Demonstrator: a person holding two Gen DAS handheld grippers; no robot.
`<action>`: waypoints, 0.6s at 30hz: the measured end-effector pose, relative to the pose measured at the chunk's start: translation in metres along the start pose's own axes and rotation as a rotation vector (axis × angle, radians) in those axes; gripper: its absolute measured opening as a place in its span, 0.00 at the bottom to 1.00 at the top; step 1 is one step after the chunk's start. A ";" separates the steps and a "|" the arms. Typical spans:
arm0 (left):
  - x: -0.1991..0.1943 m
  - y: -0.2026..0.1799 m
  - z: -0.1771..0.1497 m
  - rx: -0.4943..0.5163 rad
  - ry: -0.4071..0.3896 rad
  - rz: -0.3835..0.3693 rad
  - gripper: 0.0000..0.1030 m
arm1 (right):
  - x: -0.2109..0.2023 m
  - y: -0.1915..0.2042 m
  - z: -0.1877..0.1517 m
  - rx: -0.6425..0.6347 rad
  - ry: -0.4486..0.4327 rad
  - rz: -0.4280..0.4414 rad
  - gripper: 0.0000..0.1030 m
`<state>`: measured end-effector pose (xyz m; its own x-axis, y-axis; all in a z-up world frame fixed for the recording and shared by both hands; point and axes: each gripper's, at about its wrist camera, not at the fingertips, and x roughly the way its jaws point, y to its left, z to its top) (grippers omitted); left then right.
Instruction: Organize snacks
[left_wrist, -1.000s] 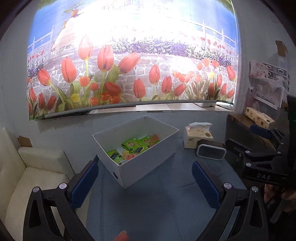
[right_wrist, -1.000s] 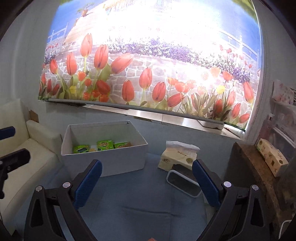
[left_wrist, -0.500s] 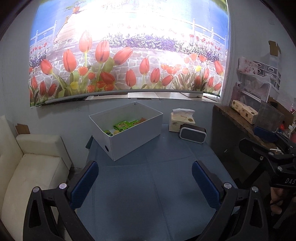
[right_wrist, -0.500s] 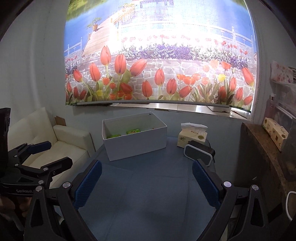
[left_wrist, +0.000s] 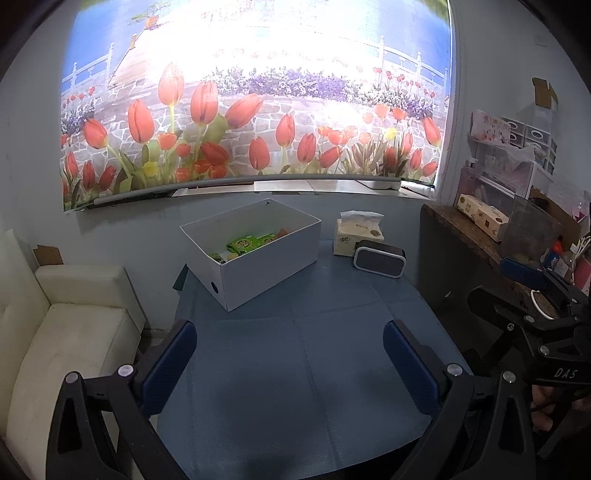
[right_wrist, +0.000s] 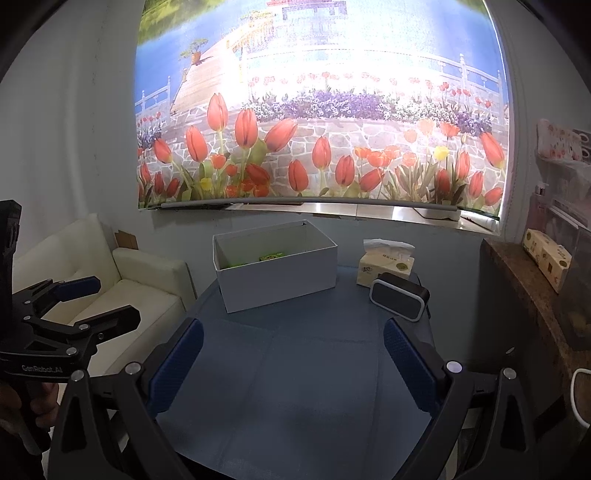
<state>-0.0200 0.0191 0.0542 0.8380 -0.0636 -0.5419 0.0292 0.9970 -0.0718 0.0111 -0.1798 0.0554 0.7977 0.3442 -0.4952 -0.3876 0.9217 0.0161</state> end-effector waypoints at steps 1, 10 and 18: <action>-0.001 0.000 0.000 0.000 -0.003 0.004 1.00 | 0.000 0.000 0.000 -0.003 -0.001 0.000 0.98; 0.002 0.001 0.002 -0.001 0.008 0.004 1.00 | 0.001 -0.001 0.001 0.001 0.002 0.005 0.98; 0.003 0.004 0.003 -0.013 0.015 0.001 1.00 | 0.003 0.000 0.000 0.003 0.009 0.012 0.98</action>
<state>-0.0160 0.0230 0.0546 0.8301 -0.0636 -0.5540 0.0217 0.9964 -0.0819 0.0139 -0.1790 0.0538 0.7888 0.3532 -0.5030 -0.3953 0.9182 0.0250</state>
